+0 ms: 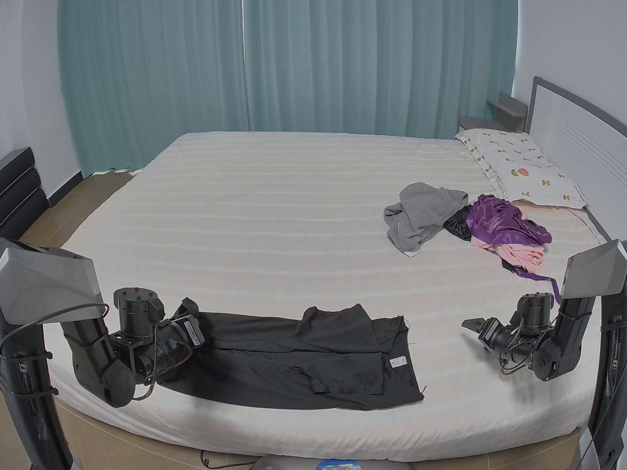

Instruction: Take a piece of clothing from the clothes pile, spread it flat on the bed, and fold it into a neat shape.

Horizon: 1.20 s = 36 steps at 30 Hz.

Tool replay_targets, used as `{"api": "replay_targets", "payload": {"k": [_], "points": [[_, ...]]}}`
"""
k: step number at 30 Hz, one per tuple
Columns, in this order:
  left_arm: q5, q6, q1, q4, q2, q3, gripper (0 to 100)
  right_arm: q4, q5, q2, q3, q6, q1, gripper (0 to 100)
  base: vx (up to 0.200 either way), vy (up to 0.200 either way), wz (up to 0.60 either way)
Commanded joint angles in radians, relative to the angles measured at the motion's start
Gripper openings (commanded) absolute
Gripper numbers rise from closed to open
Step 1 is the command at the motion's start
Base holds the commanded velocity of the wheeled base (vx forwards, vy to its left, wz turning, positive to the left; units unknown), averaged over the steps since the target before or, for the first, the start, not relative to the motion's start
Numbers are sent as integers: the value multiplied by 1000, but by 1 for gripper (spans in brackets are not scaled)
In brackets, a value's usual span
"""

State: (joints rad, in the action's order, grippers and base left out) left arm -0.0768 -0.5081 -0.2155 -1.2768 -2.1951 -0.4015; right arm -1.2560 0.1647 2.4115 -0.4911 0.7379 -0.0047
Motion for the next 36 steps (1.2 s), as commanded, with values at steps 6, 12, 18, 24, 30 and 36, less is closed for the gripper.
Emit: {"api": "replay_targets", "payload": {"k": [6, 12, 18, 24, 30, 36], "points": [[-72, 0, -116, 40, 34, -19, 0, 0, 1, 1, 3, -3, 0, 100, 0, -200, 0], [-115, 2, -148, 125, 44, -85, 0, 0, 1, 1, 3, -3, 0, 100, 0, -200, 0], [-116, 0, -211, 312, 78, -192, 0, 1, 1, 1, 3, -8, 0, 100, 0, -200, 0], [-144, 0, -278, 399, 64, -278, 0, 1, 3, 3, 3, -14, 0, 100, 0, -200, 0], [-158, 0, -311, 422, -25, -336, 0, 0, 3, 1, 9, -14, 0, 100, 0, -33, 0], [-172, 0, -318, 422, -71, -355, 0, 0, 3, 3, 9, -14, 0, 100, 0, 0, 0]]}}
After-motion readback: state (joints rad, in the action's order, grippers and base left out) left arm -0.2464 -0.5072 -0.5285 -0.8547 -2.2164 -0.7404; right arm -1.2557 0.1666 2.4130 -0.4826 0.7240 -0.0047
